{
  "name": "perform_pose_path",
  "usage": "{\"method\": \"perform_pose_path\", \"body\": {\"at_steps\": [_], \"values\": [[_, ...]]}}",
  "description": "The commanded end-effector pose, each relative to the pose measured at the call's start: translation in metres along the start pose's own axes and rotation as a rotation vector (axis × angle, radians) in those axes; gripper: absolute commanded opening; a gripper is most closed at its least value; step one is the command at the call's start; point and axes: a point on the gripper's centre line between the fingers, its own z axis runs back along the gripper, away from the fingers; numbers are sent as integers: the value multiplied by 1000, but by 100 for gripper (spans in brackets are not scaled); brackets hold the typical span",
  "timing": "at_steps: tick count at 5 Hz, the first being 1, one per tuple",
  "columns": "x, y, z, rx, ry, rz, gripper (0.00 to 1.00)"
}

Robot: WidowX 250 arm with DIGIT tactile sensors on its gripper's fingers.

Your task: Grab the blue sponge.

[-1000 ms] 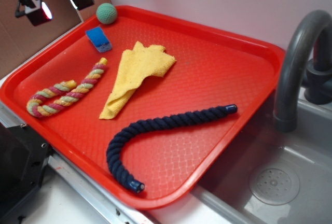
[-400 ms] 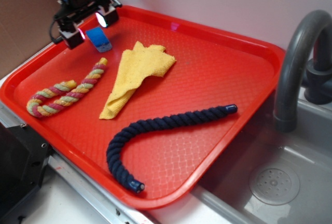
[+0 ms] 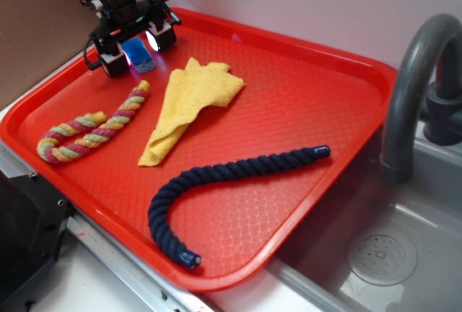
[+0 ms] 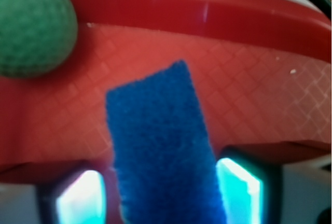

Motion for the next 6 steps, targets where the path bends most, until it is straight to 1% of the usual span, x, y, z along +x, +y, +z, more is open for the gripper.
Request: {"method": "perform_pose_path", "body": {"at_steps": [1,2,3,4,5,6], "values": [[-3,23,29,-7,-23,-36,0],[4,19,58,-1,127,-283,0],[4,20,94,-1,192,-531,0],[-9,26,129,-50,207,-694,0],[-27,44,164,-65,216,-755,0],[-44,72,205,-128,201,-775,0]]}}
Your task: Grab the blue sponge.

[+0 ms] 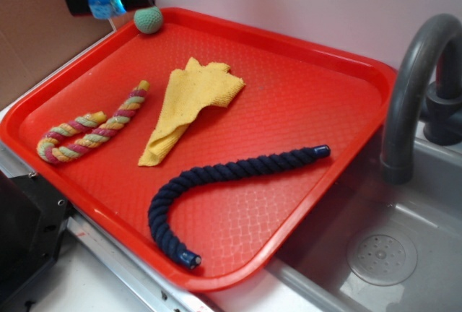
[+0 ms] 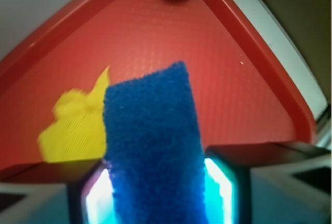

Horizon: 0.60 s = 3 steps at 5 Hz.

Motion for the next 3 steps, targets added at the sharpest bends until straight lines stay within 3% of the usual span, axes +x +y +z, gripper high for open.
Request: {"method": "perform_pose_path", "body": {"at_steps": [1,3], "values": [[-83,30,80,-110,-104,-57,0],[-104,22,71,-56,-90,9,0]]}}
